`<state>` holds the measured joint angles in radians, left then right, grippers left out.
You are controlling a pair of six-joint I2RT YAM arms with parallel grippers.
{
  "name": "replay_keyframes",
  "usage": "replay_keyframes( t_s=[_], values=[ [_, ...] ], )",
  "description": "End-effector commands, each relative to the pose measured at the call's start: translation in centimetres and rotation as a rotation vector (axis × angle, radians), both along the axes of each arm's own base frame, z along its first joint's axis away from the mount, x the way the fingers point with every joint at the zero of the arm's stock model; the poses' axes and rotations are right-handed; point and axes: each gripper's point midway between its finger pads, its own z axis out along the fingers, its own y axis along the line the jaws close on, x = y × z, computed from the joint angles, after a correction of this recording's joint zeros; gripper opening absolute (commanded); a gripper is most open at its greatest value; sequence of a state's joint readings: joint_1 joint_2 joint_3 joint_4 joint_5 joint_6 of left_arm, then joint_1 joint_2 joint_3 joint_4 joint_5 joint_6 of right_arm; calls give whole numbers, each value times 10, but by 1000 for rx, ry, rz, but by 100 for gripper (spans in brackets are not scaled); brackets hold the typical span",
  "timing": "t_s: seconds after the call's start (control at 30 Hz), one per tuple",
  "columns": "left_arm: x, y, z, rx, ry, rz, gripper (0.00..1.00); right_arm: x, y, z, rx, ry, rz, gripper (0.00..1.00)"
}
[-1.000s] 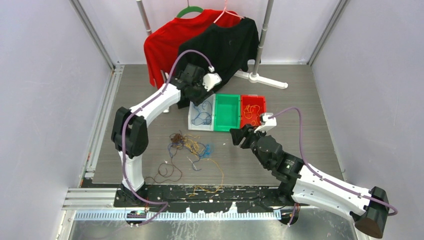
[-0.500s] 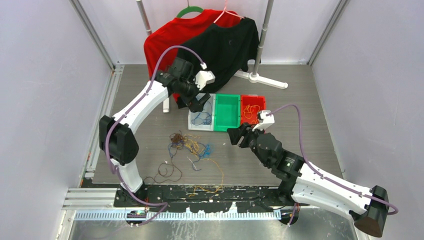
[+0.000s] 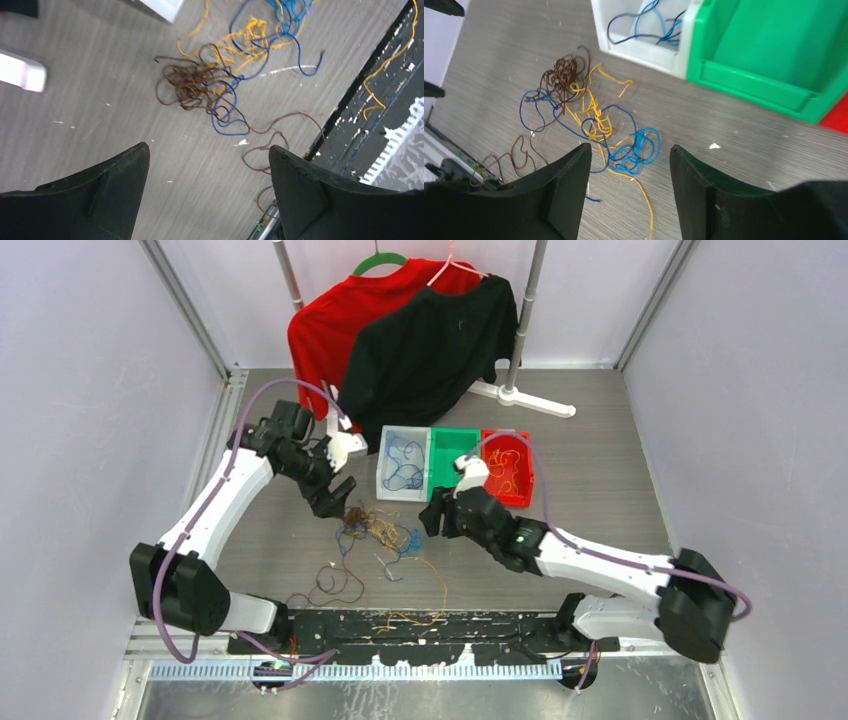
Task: Untangle the cables
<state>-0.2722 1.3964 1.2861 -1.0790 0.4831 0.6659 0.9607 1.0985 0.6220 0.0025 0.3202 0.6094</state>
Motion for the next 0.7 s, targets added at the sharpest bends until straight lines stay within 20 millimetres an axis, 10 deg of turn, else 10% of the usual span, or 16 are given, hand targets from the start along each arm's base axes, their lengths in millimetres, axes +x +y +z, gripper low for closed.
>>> replay_keyframes(
  t_s=[0.0, 0.3, 0.67],
  values=[
    [-17, -1, 5, -41, -23, -43, 88, 4, 49, 9, 83, 56, 111, 62],
    [-16, -8, 31, -96, -64, -20, 78, 1, 68, -62, -35, 280, 157, 52],
    [-14, -18, 57, -167, -94, -20, 67, 3, 56, -70, -56, 260, 123, 30]
  ],
)
